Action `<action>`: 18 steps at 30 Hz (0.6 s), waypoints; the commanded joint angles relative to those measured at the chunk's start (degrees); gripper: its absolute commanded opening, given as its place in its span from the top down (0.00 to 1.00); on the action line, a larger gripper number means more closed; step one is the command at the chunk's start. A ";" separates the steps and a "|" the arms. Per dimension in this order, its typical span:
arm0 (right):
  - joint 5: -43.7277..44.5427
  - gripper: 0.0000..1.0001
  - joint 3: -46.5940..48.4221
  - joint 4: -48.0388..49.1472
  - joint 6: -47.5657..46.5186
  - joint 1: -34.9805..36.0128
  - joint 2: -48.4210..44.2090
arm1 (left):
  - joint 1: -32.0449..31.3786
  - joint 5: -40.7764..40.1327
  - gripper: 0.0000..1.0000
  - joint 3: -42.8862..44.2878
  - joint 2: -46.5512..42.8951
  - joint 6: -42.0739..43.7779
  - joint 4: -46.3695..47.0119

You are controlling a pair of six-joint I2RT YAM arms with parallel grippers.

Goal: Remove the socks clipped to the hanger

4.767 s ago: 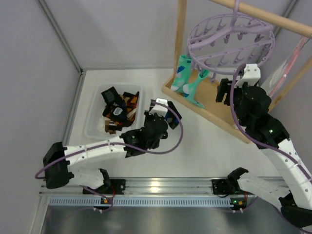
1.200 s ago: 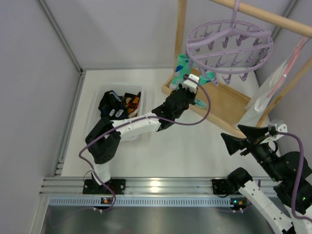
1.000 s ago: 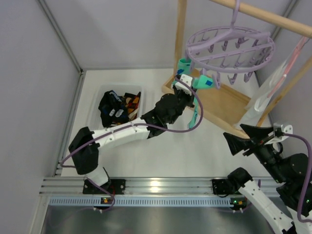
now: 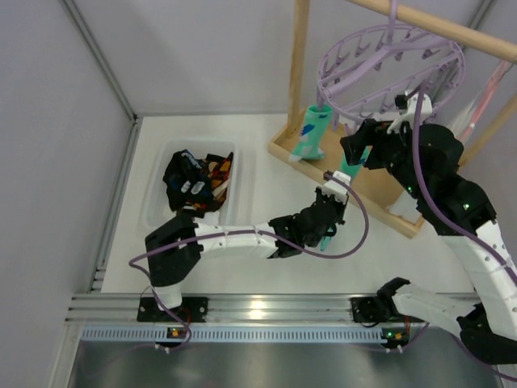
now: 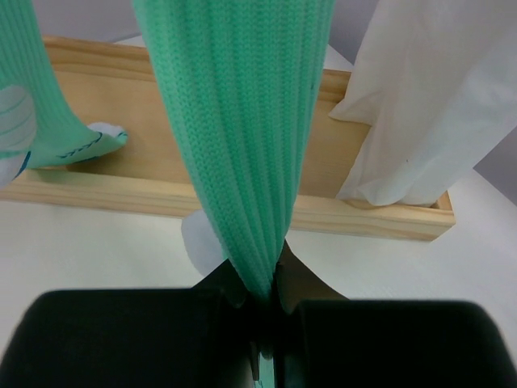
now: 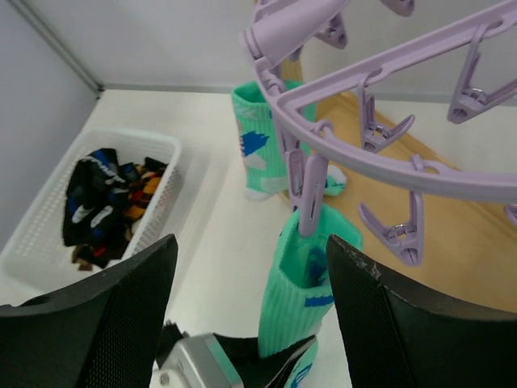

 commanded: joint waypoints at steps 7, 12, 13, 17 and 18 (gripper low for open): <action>23.98 0.31 11.72 -7.62 -7.94 7.57 8.72 | -4.74 -9.39 1.00 11.06 8.57 5.86 -0.15; 35.22 0.32 17.70 -12.18 -10.58 11.01 15.92 | -6.59 -12.21 1.00 15.11 12.26 9.21 -0.15; 37.68 0.32 18.84 -12.71 -11.02 13.10 16.98 | -6.76 -12.22 1.00 15.81 12.53 9.47 -0.15; 44.82 0.32 18.59 -12.89 -11.99 15.49 19.88 | -6.85 -11.60 1.00 16.34 12.80 9.39 -0.15; 47.44 0.32 18.24 -12.72 -12.08 15.67 20.23 | -6.94 -11.69 1.00 16.43 12.88 9.48 -0.15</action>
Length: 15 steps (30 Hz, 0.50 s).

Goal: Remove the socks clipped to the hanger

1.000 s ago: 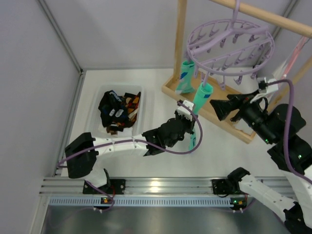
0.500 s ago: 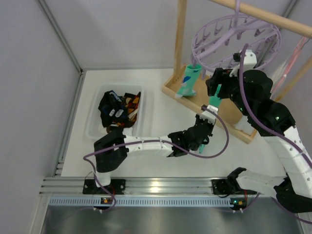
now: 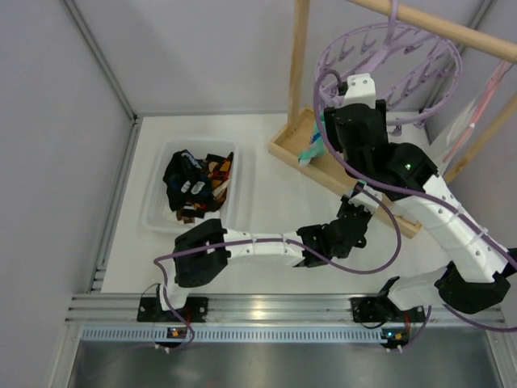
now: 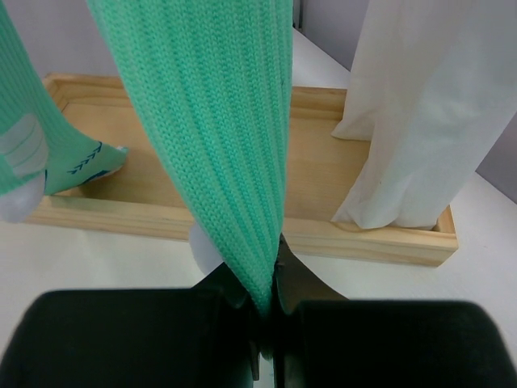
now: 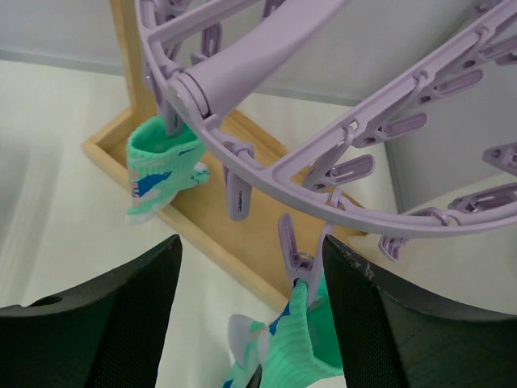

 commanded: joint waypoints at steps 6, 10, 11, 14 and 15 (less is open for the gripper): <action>15.84 0.35 -3.07 0.07 -3.99 1.64 1.36 | -1.15 -0.26 1.00 1.74 0.71 1.68 -0.06; 18.83 0.35 -6.67 3.94 -7.67 1.73 1.09 | -1.24 0.27 1.00 1.66 0.71 1.41 -0.06; 19.44 0.35 -7.29 5.86 -8.21 1.82 0.92 | -1.24 0.36 1.00 1.66 0.80 1.33 -0.06; 19.97 0.36 -8.87 7.54 -9.10 1.82 0.92 | -1.41 0.62 1.00 1.83 0.80 1.41 -0.06; 20.15 0.36 -9.66 8.77 -9.62 1.73 0.92 | -1.50 0.62 1.00 1.92 0.88 1.41 -0.06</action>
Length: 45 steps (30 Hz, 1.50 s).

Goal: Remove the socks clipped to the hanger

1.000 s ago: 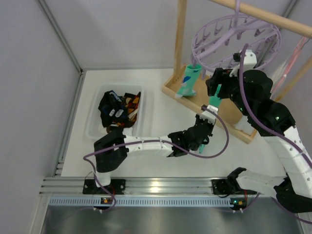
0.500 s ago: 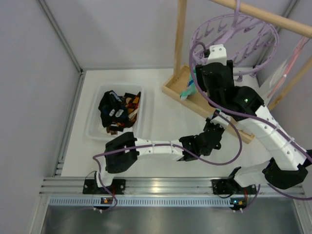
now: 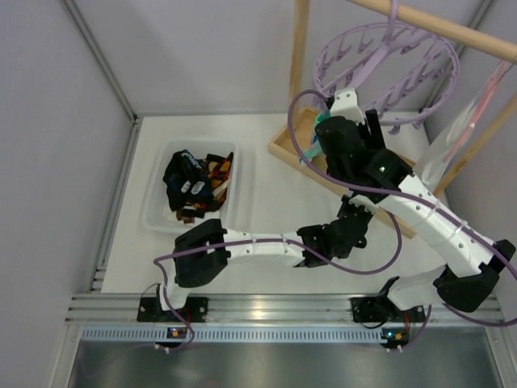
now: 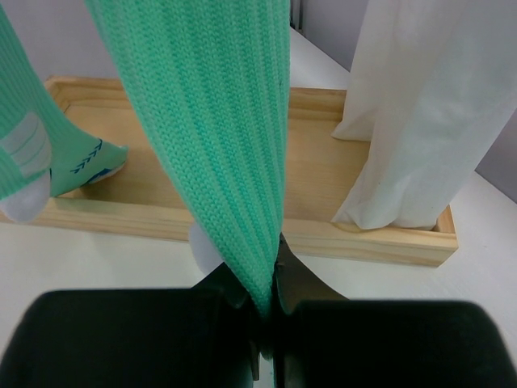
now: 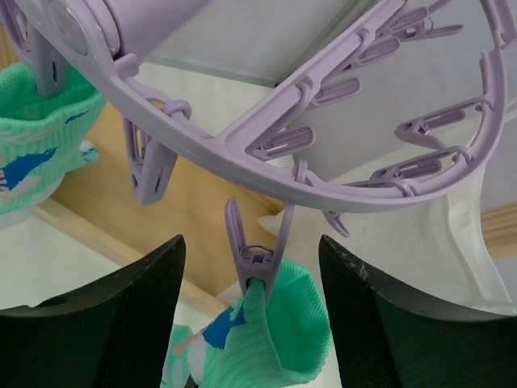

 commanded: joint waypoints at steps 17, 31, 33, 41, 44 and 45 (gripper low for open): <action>5.04 0.49 -6.39 19.88 -10.05 -3.36 -1.18 | -1.74 1.98 1.00 0.96 0.53 0.63 -0.02; 3.98 0.83 -6.84 20.42 -9.97 -4.68 -1.00 | -1.66 1.54 1.00 -0.54 0.27 -0.16 0.07; 3.28 0.85 -6.84 20.59 -9.62 -4.68 -1.53 | -1.65 1.10 1.00 -1.76 0.01 -1.04 0.07; -7.32 0.72 -7.71 15.86 -2.96 -6.44 -4.52 | -0.60 -2.23 1.00 -16.67 -9.71 -7.18 -0.28; -14.97 0.52 -9.64 15.24 -0.05 -8.02 -7.41 | 1.23 -4.08 1.00 -23.62 -19.02 -12.27 -7.27; -16.83 0.48 -10.00 15.06 0.57 -8.63 -8.12 | 1.86 -4.60 1.00 -24.87 -21.33 -13.51 -9.75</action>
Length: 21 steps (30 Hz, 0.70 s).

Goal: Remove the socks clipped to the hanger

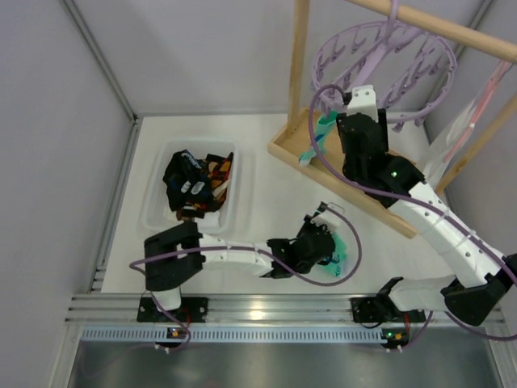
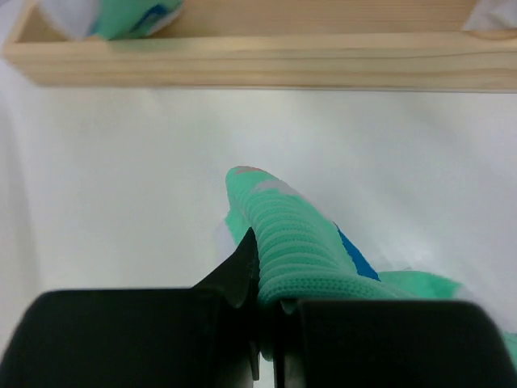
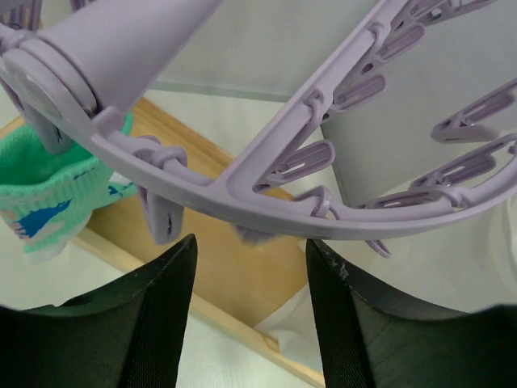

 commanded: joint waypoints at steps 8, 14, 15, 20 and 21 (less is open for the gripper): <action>-26.33 0.01 -7.00 -1.65 12.02 -1.80 -15.25 | 15.27 -5.30 1.00 -4.99 -30.23 -15.01 -33.25; -30.82 0.00 -13.59 -0.94 14.75 -1.88 -25.62 | 30.40 -0.65 1.00 4.91 -39.83 -10.72 -45.39; -30.91 0.01 -14.39 -0.85 15.01 -1.88 -26.77 | 32.25 -0.20 1.00 7.12 -39.57 -10.01 -46.62; -31.61 0.00 -17.82 -0.15 15.45 -1.88 -32.49 | 51.14 16.14 1.00 22.31 -32.83 -9.56 -53.48; -31.88 0.00 -18.00 0.03 15.45 -1.88 -32.84 | 53.25 18.33 1.00 24.18 -30.97 -9.56 -54.18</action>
